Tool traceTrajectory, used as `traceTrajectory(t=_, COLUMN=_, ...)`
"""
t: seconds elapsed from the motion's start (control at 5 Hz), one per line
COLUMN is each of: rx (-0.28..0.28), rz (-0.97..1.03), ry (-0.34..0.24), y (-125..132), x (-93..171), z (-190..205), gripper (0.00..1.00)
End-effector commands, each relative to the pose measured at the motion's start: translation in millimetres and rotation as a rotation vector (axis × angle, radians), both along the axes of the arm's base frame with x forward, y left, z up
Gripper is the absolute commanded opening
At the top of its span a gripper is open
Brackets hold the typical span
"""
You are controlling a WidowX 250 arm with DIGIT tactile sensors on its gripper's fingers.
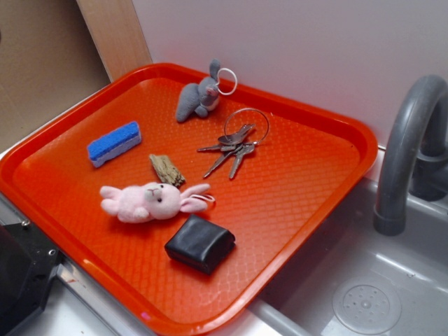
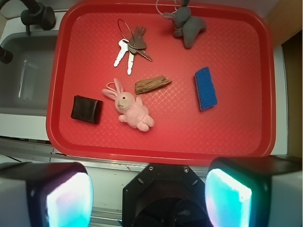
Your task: Grab the silver keys.
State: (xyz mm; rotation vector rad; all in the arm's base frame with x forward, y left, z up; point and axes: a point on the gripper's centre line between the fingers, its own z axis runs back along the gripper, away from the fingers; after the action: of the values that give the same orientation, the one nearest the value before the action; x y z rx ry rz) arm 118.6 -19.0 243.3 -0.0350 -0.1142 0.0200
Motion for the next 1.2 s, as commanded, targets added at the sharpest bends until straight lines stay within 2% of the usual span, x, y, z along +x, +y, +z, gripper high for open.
traceTrajectory(t=0.0, rx=0.0, rz=0.0, ry=0.0, y=0, x=0, z=0, gripper=1.0)
traceTrajectory(t=0.2, rx=0.019, rz=0.002, ry=-0.064, y=-17, x=11, z=10, gripper=1.0)
traceTrajectory(t=0.4, rx=0.007, rz=0.014, ry=-0.098, y=-25, x=52, z=7, gripper=1.0)
traceTrajectory(t=0.8, rx=0.111, rz=-0.11, ry=-0.183, y=-39, x=133, z=-21, gripper=1.0)
traceTrajectory(t=1.0, rx=0.184, rz=-0.22, ry=-0.193, y=-34, x=172, z=-59, gripper=1.0)
